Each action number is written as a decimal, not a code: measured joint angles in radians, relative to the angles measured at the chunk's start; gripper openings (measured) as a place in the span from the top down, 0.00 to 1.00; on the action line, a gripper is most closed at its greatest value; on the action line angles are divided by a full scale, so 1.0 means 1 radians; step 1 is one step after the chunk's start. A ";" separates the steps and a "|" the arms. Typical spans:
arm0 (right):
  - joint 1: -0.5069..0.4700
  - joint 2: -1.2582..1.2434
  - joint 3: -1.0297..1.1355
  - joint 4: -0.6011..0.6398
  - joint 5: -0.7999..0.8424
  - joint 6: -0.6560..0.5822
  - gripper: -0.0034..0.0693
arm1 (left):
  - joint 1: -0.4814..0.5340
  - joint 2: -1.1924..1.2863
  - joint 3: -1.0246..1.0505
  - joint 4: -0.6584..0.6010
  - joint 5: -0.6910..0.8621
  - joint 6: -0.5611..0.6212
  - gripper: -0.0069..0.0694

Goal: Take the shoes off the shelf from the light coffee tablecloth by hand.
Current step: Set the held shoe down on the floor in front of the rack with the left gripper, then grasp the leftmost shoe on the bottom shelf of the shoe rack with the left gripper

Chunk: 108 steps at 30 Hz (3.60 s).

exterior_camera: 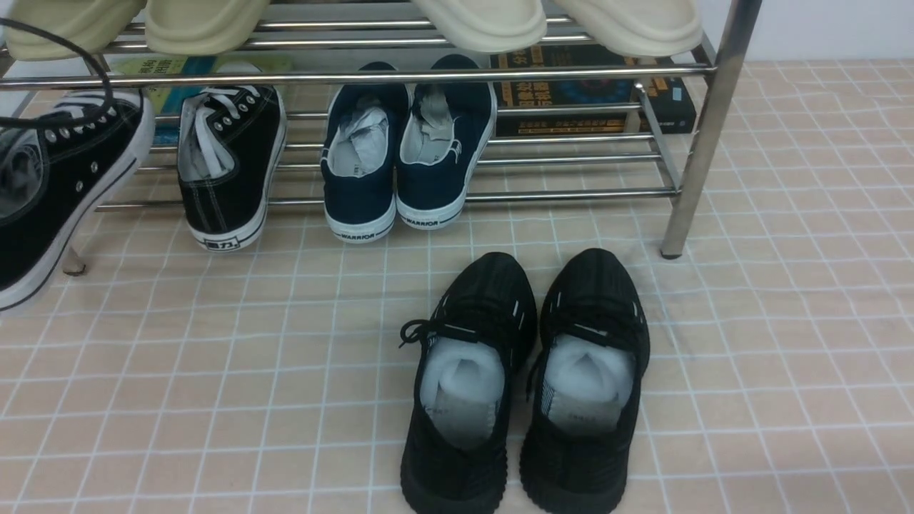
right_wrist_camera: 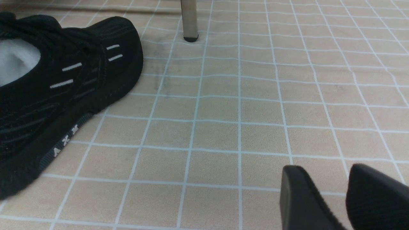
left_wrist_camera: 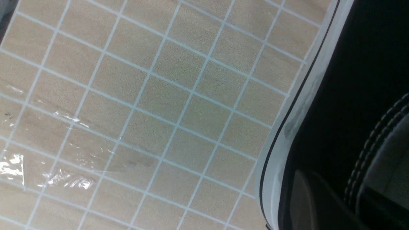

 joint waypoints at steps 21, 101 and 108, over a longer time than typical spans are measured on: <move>0.000 0.000 0.000 0.000 0.000 0.000 0.62 | 0.000 -0.157 0.505 -0.020 -0.172 -0.068 0.87; 0.000 0.000 0.000 0.000 0.000 0.000 0.62 | -0.299 0.348 -0.211 -0.047 -0.302 -0.279 0.31; 0.000 0.000 0.000 0.000 0.000 0.000 0.62 | -0.299 0.418 -0.214 -0.047 -0.333 -0.279 0.31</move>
